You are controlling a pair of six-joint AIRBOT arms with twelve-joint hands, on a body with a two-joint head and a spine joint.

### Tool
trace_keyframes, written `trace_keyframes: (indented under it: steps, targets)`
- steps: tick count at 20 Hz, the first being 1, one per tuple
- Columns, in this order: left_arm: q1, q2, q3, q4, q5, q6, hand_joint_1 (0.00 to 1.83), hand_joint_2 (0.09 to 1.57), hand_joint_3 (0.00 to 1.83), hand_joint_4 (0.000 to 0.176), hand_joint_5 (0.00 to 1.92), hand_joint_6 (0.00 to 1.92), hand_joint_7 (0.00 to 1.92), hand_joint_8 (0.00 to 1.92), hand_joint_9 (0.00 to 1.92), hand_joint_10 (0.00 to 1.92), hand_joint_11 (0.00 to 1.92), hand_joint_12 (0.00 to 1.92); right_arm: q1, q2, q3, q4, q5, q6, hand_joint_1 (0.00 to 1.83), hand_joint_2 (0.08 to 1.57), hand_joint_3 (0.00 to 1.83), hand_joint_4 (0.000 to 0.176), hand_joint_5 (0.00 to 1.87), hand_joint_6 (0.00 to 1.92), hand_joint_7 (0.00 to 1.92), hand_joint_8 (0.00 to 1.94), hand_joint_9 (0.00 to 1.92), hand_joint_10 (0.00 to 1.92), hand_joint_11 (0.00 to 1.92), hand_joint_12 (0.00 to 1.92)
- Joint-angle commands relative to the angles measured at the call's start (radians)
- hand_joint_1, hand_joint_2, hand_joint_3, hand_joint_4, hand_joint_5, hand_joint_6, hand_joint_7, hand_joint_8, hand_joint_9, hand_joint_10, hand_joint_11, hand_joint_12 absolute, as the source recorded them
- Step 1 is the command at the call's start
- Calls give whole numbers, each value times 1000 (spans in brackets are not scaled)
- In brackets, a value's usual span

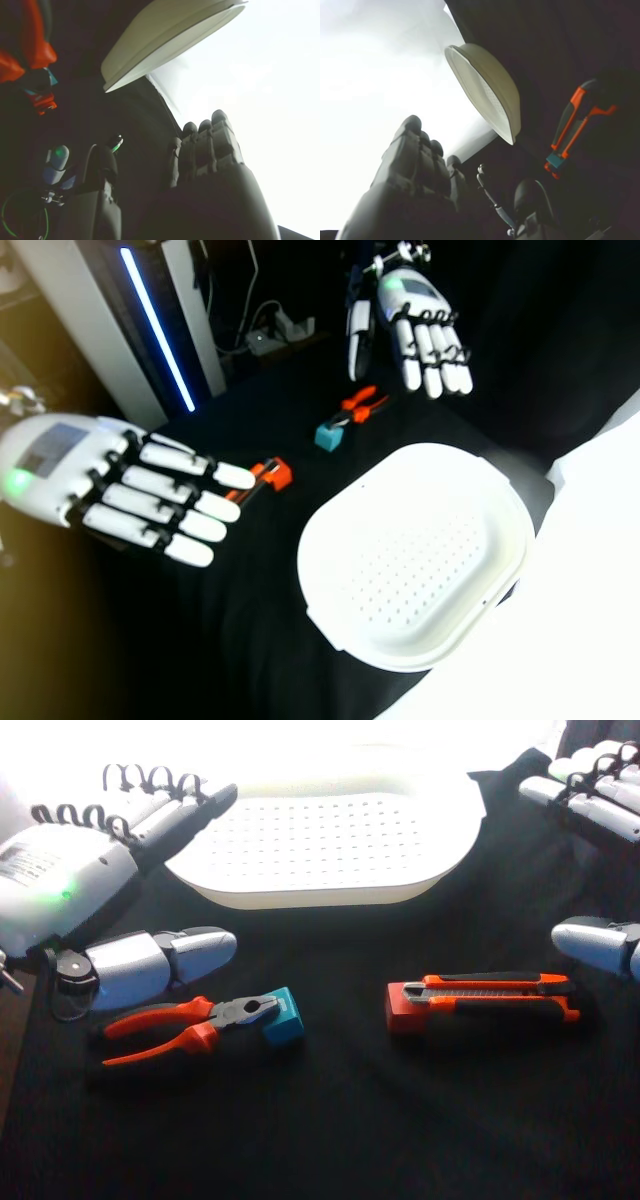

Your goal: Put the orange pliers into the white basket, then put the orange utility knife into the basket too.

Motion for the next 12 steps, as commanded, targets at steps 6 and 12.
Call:
trace_keyframes:
  steps: [6, 12]
  targets:
    - [-3, -2, -20, 9, -99, 0, 285, 1234, 0, 34, 0, 0, 5, 2, 29, 12, 49, 29, 11, -8, -2, -2, 108, -7, 265, 1287, 11, 0, 0, 0, 0, 0, 0, 0, 0, 0]
    - [93, -4, -63, -42, -89, -8, 397, 1139, 0, 40, 21, 1, 148, 6, 122, 86, 0, 871, 11, -14, -1, -2, 105, -7, 172, 1300, 8, 21, 0, 0, 0, 0, 0, 0, 0, 0]
